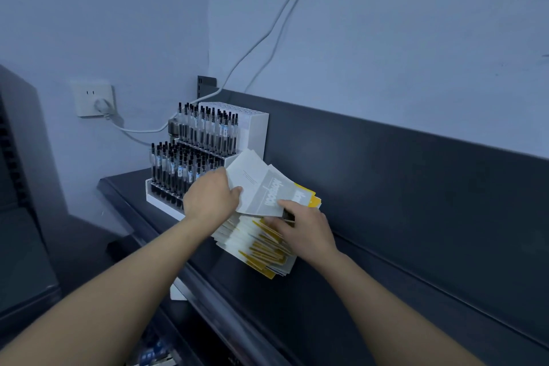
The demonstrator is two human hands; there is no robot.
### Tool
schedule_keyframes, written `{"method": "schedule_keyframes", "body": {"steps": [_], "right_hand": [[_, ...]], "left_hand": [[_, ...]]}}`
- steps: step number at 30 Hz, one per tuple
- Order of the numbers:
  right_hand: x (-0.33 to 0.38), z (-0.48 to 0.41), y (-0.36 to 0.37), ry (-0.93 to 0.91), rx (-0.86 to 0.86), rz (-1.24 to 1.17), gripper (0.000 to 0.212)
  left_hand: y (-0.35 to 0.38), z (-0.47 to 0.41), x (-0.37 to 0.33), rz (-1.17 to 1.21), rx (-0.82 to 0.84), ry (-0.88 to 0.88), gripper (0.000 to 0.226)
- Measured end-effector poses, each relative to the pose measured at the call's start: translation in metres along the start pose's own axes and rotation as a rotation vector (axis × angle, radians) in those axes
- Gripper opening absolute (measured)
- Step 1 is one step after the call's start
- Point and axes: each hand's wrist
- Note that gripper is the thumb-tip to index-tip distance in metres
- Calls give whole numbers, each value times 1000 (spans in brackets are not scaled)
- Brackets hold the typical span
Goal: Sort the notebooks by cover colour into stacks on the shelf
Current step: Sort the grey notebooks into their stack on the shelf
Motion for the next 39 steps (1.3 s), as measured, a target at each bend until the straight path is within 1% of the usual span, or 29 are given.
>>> {"method": "schedule_keyframes", "body": {"steps": [4,7,9,10,12,14,15,17,19,21,24,27,29,34,36,39], "right_hand": [[3,6,-2,51,-171,4,44],[-1,9,-7,161,-251,-68,54],[-6,9,-10,266,-214,-129,56],[-8,10,-11,308,-180,-197,53],[-11,12,-13,344,-108,-367,35],[-12,15,-17,324,-64,-532,14],[-12,16,-20,325,-52,-637,8],[-11,19,-25,386,-5,-880,18],[-14,18,-27,468,35,-997,30],[-14,19,-29,524,35,-1002,34],[-17,25,-30,552,-11,-918,27],[-22,38,-32,572,-37,-899,24],[-25,48,-37,560,-61,-901,23],[-31,75,-58,455,-142,-834,28],[-36,89,-68,418,-174,-788,31],[-43,114,-82,408,-221,-736,34]], "left_hand": [[-6,5,-5,61,30,-34,29],[-10,11,-12,92,66,-55,31],[-12,14,-19,96,105,-63,31],[-11,16,-22,118,130,-73,30],[-9,19,-29,235,180,-125,28],[-5,23,-35,369,220,-186,24],[-3,24,-38,416,235,-210,22],[-1,27,-43,486,249,-247,14],[3,27,-47,561,240,-287,8],[8,29,-51,609,238,-331,8],[17,36,-59,644,237,-360,12],[20,49,-71,572,216,-281,22],[21,60,-77,572,182,-225,26],[28,89,-88,622,106,-99,23],[30,104,-95,640,61,-20,22],[33,124,-107,652,20,109,29]]}}
Point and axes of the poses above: each hand's wrist, its own z-axis away from the middle knuckle, its own y-axis out of the palm, x = y × z, and after that the axes turned 3 degrees about y, right-handed
